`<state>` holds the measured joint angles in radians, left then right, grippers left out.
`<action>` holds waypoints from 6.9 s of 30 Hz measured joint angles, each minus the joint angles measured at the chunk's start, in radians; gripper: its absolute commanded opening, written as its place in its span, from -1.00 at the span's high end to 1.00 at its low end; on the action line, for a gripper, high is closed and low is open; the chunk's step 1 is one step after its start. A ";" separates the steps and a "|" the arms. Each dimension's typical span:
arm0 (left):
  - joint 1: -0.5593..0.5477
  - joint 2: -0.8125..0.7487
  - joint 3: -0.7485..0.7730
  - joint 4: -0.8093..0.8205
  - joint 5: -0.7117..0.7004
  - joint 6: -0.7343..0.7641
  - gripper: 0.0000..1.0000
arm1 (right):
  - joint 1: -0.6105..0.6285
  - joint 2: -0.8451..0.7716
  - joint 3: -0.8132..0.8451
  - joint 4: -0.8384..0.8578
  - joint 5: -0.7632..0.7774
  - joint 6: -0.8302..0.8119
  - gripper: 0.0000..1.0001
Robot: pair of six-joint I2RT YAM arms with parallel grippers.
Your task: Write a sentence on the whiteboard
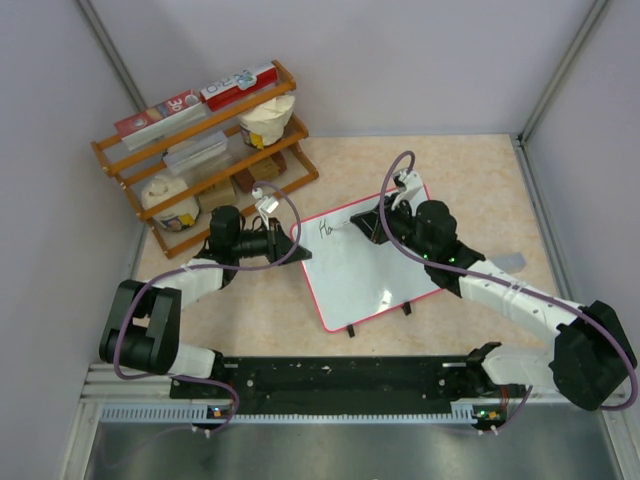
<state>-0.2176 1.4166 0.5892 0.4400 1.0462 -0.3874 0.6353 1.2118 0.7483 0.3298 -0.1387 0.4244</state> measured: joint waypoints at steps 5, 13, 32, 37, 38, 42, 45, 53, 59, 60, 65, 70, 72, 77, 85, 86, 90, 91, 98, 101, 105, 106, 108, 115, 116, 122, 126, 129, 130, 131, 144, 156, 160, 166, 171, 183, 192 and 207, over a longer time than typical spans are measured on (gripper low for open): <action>0.000 0.000 0.000 0.000 0.000 0.000 1.00 | 0.000 0.001 0.000 0.000 0.003 0.006 1.00; 0.000 0.000 0.000 -0.001 -0.001 0.000 1.00 | 0.000 0.001 0.000 0.000 0.003 0.006 1.00; 0.000 0.000 0.000 -0.002 -0.003 0.001 1.00 | -0.001 -0.005 0.000 -0.006 -0.003 -0.003 1.00; 0.000 0.000 0.000 -0.002 -0.002 0.001 1.00 | -0.002 -0.015 -0.001 -0.019 0.003 -0.012 1.00; 0.000 0.000 0.001 -0.002 -0.002 0.002 1.00 | -0.002 -0.015 -0.001 -0.020 0.003 -0.012 1.00; 0.000 0.000 0.002 -0.005 -0.002 0.002 1.00 | -0.002 -0.019 -0.002 -0.024 0.004 -0.013 1.00; -0.001 0.000 0.002 -0.005 -0.002 0.003 1.00 | -0.002 -0.020 -0.002 -0.026 0.005 -0.013 1.00; -0.001 0.000 0.003 -0.006 -0.001 0.005 1.00 | -0.002 -0.026 -0.002 -0.032 0.003 -0.021 1.00; -0.001 0.000 0.004 -0.007 0.002 0.008 1.00 | -0.006 -0.063 -0.002 -0.049 0.003 -0.018 1.00; -0.001 0.000 0.004 -0.007 0.002 0.008 1.00 | -0.007 -0.073 -0.002 -0.048 0.003 -0.014 1.00; -0.002 0.000 0.004 -0.007 0.002 0.008 1.00 | -0.022 -0.097 0.000 -0.043 0.006 -0.011 1.00; -0.002 0.000 0.005 -0.007 0.002 0.009 1.00 | -0.025 -0.070 0.011 -0.044 0.003 -0.011 1.00; -0.002 0.000 0.005 -0.007 0.002 0.009 1.00 | -0.025 -0.054 0.017 -0.045 -0.001 -0.011 1.00; -0.003 0.000 0.006 -0.007 0.002 0.009 1.00 | -0.026 -0.039 0.019 -0.045 -0.010 -0.011 1.00; -0.004 0.000 0.006 -0.007 0.000 0.009 1.00 | -0.026 -0.019 0.019 -0.043 -0.013 -0.011 1.00; -0.004 0.000 0.006 -0.008 0.000 0.009 1.00 | -0.026 -0.018 0.019 -0.042 -0.012 -0.011 1.00; -0.004 0.000 0.006 -0.008 0.000 0.009 1.00 | -0.026 -0.018 0.018 -0.041 -0.012 -0.011 1.00; -0.004 0.000 0.006 -0.008 0.000 0.009 1.00 | -0.026 -0.018 0.018 -0.041 -0.012 -0.011 1.00; -0.004 0.000 0.006 -0.010 -0.003 0.009 1.00 | -0.026 -0.021 0.004 -0.031 -0.015 -0.011 1.00; -0.004 0.000 0.006 -0.013 -0.004 0.009 1.00 | -0.026 -0.027 -0.006 -0.032 -0.019 -0.011 1.00; -0.004 0.000 0.006 -0.014 -0.005 0.009 1.00 | -0.025 -0.037 -0.022 -0.031 -0.025 -0.011 1.00; -0.004 0.000 0.006 -0.014 -0.005 0.009 1.00 | -0.026 -0.040 -0.024 -0.034 -0.028 -0.011 1.00; -0.004 0.000 0.007 -0.015 -0.005 0.010 1.00 | -0.026 -0.047 -0.035 -0.031 -0.032 -0.012 1.00; -0.004 0.000 0.008 -0.019 -0.005 0.013 1.00 | -0.026 -0.073 -0.063 -0.050 -0.051 -0.012 1.00; -0.004 0.000 0.009 -0.021 -0.005 0.013 1.00 | -0.025 -0.079 -0.068 -0.053 -0.051 -0.012 1.00; -0.005 0.000 0.011 -0.023 -0.003 0.016 1.00 | -0.026 -0.096 -0.074 -0.073 -0.055 -0.012 1.00; -0.005 0.000 0.011 -0.023 -0.003 0.017 1.00 | -0.026 -0.100 -0.073 -0.078 -0.063 -0.010 1.00; -0.005 0.000 0.011 -0.023 -0.003 0.018 1.00 | -0.026 -0.100 -0.060 -0.090 -0.065 -0.008 1.00; -0.005 0.000 0.011 -0.023 -0.003 0.018 1.00 | -0.026 -0.099 -0.051 -0.093 -0.065 -0.008 1.00; -0.005 0.000 0.011 -0.023 -0.003 0.018 1.00 | -0.026 -0.099 -0.040 -0.091 -0.065 -0.007 1.00; -0.006 0.000 0.012 -0.024 -0.003 0.019 1.00 | -0.036 -0.032 0.026 -0.053 -0.030 0.000 1.00; -0.006 0.000 0.013 -0.030 -0.006 0.019 1.00 | -0.037 -0.002 0.026 -0.034 -0.029 0.007 1.00; -0.006 0.000 0.013 -0.030 -0.006 0.019 1.00 | -0.038 -0.002 0.026 -0.035 -0.027 0.007 1.00; -0.006 0.000 0.013 -0.031 -0.006 0.020 1.00 | -0.039 -0.002 0.026 -0.035 -0.019 0.007 1.00; -0.006 0.000 0.013 -0.031 -0.007 0.019 1.00 | -0.042 -0.003 0.026 -0.035 -0.015 0.008 1.00; -0.006 0.000 0.013 -0.031 -0.006 0.020 1.00 | -0.046 -0.024 0.009 -0.045 -0.005 0.013 1.00; -0.006 0.000 0.013 -0.031 -0.006 0.020 1.00 | -0.050 -0.039 -0.002 -0.052 -0.013 0.005 1.00; -0.006 0.000 0.013 -0.031 -0.006 0.021 1.00 | -0.054 -0.038 -0.016 -0.043 -0.064 0.008 1.00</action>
<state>-0.2234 1.4166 0.6025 0.4088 1.0405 -0.3668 0.5812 1.1740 0.7326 0.2867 -0.2031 0.4320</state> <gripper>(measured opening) 0.239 0.115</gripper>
